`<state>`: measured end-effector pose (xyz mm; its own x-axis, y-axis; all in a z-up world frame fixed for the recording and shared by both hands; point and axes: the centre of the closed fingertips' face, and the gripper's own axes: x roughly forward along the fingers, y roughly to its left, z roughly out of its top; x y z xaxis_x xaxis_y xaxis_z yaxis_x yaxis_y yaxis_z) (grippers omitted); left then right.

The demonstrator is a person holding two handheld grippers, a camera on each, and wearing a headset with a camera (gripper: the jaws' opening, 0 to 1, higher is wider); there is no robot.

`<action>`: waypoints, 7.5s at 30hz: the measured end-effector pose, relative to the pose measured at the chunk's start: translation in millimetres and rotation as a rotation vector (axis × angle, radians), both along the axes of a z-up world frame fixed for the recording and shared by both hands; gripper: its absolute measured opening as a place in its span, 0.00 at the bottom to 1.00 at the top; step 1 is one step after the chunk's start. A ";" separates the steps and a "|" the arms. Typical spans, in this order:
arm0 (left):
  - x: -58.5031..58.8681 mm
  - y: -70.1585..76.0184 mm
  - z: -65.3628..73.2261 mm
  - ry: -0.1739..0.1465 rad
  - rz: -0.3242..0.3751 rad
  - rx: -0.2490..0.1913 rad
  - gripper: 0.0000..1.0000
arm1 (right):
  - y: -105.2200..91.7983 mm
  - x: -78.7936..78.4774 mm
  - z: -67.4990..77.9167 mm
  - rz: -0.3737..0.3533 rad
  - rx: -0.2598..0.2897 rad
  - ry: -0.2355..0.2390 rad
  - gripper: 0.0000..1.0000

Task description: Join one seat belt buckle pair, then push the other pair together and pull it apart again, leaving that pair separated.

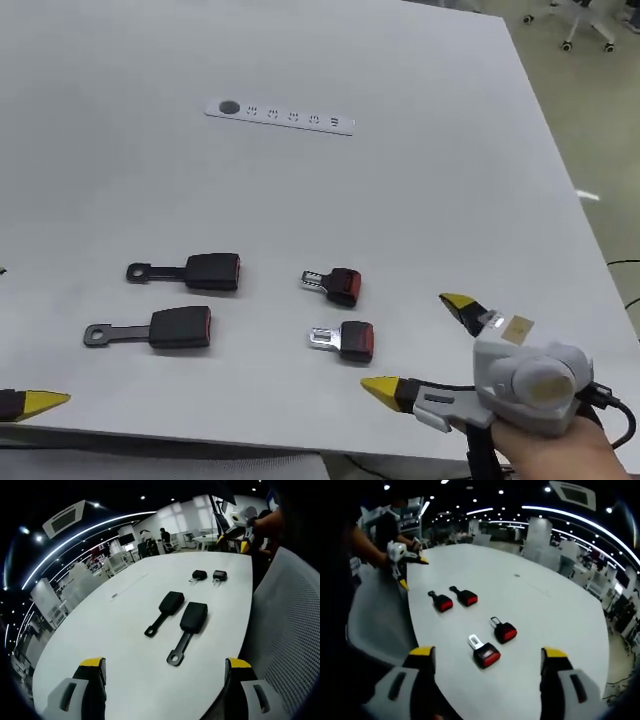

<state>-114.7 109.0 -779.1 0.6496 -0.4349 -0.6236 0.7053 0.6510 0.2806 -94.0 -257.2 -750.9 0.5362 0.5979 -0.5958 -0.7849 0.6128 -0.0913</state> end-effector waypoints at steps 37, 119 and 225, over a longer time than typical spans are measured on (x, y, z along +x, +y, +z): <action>-3.1 -11.6 7.1 0.057 -0.105 0.071 0.99 | -9.1 6.8 -18.2 0.014 -0.104 0.058 0.87; 34.5 -129.9 -76.9 0.433 -0.561 0.263 0.34 | 17.8 31.0 -120.2 0.574 -0.489 0.272 0.33; 33.5 -133.6 -78.6 0.434 -0.644 0.298 0.33 | 171.0 19.8 -118.0 0.583 -0.335 0.188 0.31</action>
<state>-81.3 -24.5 -857.7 0.0048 -0.4165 -0.9091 0.9997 0.0241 -0.0057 -74.2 -86.2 -869.0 0.0530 0.5244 -0.8498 -0.9983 0.0490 -0.0321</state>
